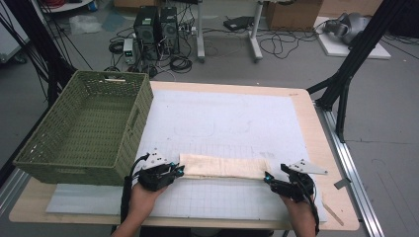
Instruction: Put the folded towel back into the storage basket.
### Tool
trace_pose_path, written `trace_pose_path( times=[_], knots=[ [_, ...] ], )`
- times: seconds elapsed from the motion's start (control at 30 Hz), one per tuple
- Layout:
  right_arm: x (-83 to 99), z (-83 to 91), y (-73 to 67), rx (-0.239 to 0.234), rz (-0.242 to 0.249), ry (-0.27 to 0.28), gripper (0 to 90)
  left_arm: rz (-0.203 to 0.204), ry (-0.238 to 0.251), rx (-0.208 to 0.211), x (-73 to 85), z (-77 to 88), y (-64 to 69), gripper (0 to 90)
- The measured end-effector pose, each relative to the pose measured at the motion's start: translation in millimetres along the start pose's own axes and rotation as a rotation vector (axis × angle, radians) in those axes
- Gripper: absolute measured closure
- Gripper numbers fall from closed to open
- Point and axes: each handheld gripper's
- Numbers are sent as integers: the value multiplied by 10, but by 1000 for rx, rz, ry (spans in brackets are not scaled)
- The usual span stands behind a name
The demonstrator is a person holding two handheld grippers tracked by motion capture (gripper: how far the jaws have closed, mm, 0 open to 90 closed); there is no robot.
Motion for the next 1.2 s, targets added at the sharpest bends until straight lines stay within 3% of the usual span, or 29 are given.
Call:
trace_pose_path(
  times=[0.1,0.13,0.23,0.33,0.4,0.57,0.67,0.83,0.97,1.2],
  knots=[
    [3,-77,-32,-6,2,-22,295,-1,-8,-1,7,-10,-4,815],
    [5,-132,-77,-19,30,-55,390,-3,-10,-4,10,-13,-1,815],
    [-3,-167,-113,-17,64,-79,452,-7,-13,-6,12,-13,7,815],
    [-5,-178,-96,-60,18,-90,561,-15,-20,-10,15,-7,8,815],
    [0,-180,-92,-76,22,-85,584,-21,-17,-14,18,-6,18,815],
    [1,-180,-104,-76,-21,-91,639,-23,-30,-19,21,-18,27,814],
    [-9,-181,-107,-121,-38,-104,771,-9,-44,-16,18,-21,18,815],
    [-16,-189,-91,-135,-96,-116,801,-15,-54,-23,29,-32,26,816],
    [-20,-180,-135,-115,-56,-112,815,-16,-51,-27,28,-22,31,816],
    [-72,-140,-104,-124,-6,-117,825,-7,-20,-13,5,33,14,818]
  ],
)
Point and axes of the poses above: each handheld gripper's, and its own axes: z roughly backward along the jaws, x roughly out of its underside, y roughly to its right, and after that the axes turned 3 degrees about y, right-handed
